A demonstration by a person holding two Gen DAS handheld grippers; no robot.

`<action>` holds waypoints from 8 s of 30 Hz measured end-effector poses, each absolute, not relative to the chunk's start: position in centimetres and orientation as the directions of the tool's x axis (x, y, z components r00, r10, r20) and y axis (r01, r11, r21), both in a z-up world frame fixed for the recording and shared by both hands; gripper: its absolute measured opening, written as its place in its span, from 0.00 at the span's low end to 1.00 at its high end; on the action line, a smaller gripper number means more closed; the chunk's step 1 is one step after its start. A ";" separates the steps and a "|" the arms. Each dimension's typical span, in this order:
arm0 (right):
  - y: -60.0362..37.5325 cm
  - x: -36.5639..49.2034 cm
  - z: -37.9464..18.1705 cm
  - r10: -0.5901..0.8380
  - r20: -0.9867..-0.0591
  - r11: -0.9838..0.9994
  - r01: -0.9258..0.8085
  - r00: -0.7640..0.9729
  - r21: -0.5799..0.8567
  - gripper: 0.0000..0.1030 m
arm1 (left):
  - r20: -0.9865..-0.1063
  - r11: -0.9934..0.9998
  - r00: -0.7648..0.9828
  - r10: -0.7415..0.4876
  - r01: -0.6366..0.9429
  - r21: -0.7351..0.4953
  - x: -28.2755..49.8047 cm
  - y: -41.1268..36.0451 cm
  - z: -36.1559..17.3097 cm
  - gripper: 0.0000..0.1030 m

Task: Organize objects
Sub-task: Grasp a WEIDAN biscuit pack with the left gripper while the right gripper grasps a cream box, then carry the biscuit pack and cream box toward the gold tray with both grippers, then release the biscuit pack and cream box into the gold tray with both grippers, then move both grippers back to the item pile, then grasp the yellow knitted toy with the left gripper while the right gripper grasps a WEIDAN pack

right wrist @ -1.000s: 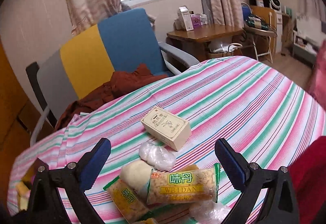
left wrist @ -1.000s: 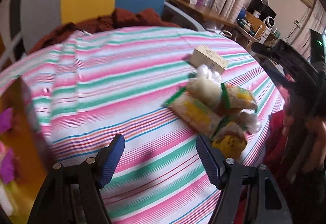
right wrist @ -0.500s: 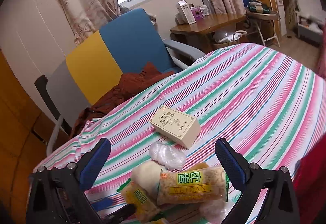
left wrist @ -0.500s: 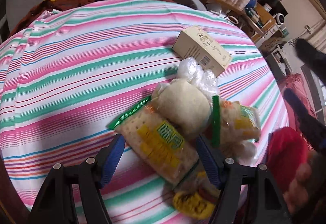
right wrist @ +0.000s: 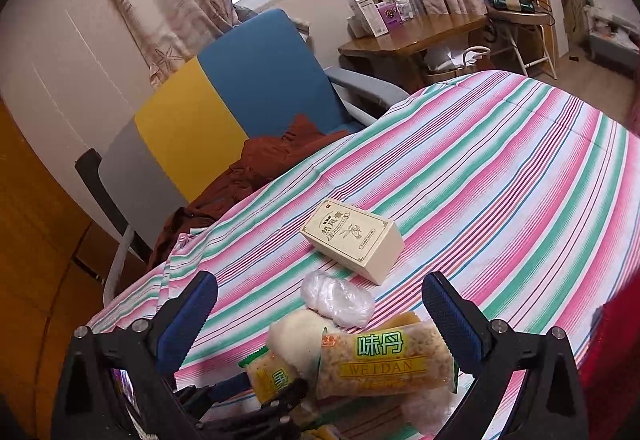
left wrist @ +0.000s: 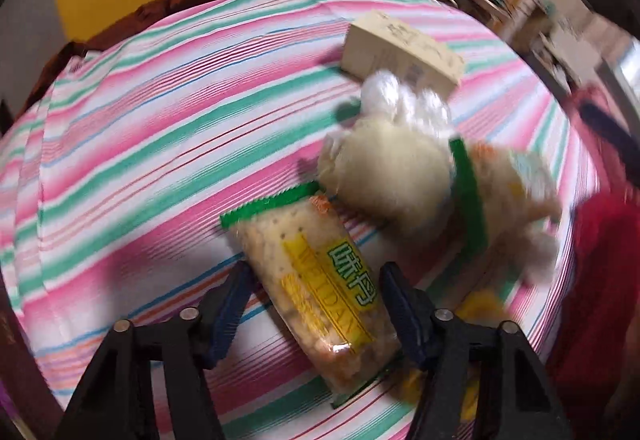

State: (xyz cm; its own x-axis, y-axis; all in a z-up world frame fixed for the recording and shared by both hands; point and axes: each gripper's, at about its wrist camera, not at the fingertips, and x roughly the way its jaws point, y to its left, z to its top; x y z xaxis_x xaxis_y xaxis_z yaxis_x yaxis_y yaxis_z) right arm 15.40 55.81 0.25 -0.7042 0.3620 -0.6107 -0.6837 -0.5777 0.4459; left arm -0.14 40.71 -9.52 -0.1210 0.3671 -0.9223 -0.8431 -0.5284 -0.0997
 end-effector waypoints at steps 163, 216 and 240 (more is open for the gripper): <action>21.0 1.7 1.7 0.015 -0.679 -0.999 -0.041 -0.734 0.022 0.87 | -0.669 -0.974 -0.709 0.221 -0.198 -0.112 -2.1 2.4 -0.3 0.57; 55.0 19.7 -0.2 0.409 -0.625 -0.513 -0.734 -0.665 0.446 1.00 | -0.753 -0.370 -0.107 0.650 -0.909 -0.190 4.1 30.2 -3.5 0.58; 55.9 19.5 -1.2 0.326 -0.614 -0.496 -0.683 -0.719 0.536 1.00 | -0.789 -0.236 0.082 0.609 -0.931 -0.278 6.3 39.3 -9.5 0.47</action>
